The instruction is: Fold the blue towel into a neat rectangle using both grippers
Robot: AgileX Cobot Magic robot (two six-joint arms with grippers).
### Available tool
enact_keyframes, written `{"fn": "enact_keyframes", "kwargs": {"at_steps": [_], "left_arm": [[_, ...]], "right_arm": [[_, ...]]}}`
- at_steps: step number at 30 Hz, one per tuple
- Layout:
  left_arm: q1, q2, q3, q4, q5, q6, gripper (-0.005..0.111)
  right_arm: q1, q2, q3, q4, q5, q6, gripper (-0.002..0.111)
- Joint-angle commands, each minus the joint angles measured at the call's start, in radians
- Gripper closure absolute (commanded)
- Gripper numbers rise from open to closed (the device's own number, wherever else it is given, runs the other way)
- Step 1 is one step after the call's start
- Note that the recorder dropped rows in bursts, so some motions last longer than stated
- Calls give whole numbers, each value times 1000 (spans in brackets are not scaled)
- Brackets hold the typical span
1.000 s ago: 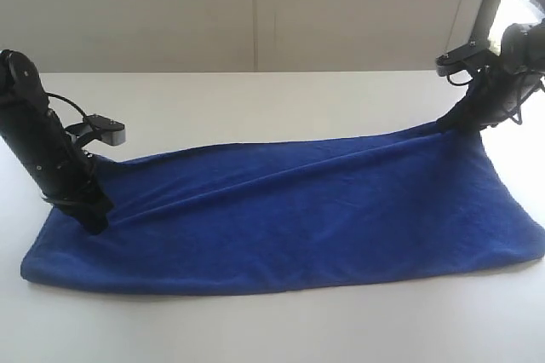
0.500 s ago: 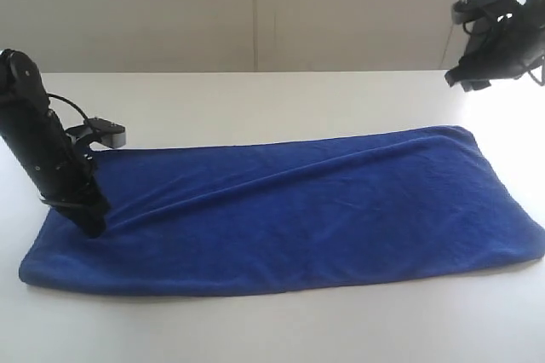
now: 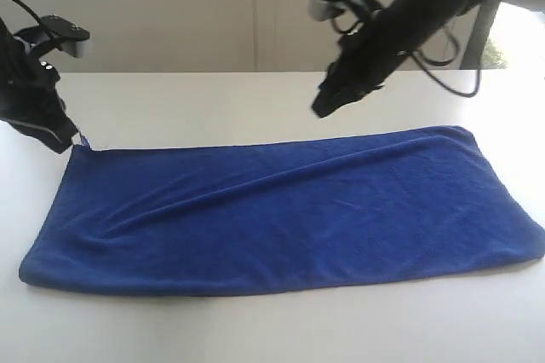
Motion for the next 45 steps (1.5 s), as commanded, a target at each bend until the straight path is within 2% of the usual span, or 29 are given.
{"fn": "enact_keyframes", "kwargs": {"at_steps": [1,5,8,11,13,17,23,32,36,39,41,43,45], "left_arm": [[40,-73,13,73,103,-100,107],[110,-131,68,73,94,-105,107],[157,-154,104,55,51,-105,107],[177,-155,126,11,36,-101,107],[177,-155,144,5,10,-99,107],[177,-155,170,-1,-29,-96,107],[177,-155,190,4,-66,-96,107],[177,-155,190,-2,-68,-96,107],[177,-155,190,-2,-68,-96,107],[177,-155,190,-2,-68,-96,107],[177,-155,190,-2,-68,-96,107],[177,-155,190,-2,-68,-96,107],[177,-155,190,-5,-70,-96,107]], "right_arm": [[202,-3,1,31,11,-112,107],[360,24,1,29,-36,-213,99],[447,57,1,27,-69,-269,83],[519,98,1,27,-133,-269,65],[567,122,1,27,-191,-278,59],[645,170,1,27,-321,-299,59],[714,223,1,23,-380,-306,59],[719,299,1,-18,-537,-257,60],[719,308,1,-18,-570,-236,72],[719,308,1,-18,-563,-232,91],[712,290,-1,-18,-559,-147,100],[678,259,-2,-18,-544,-29,105],[632,257,-26,-18,-502,-4,107]]}}
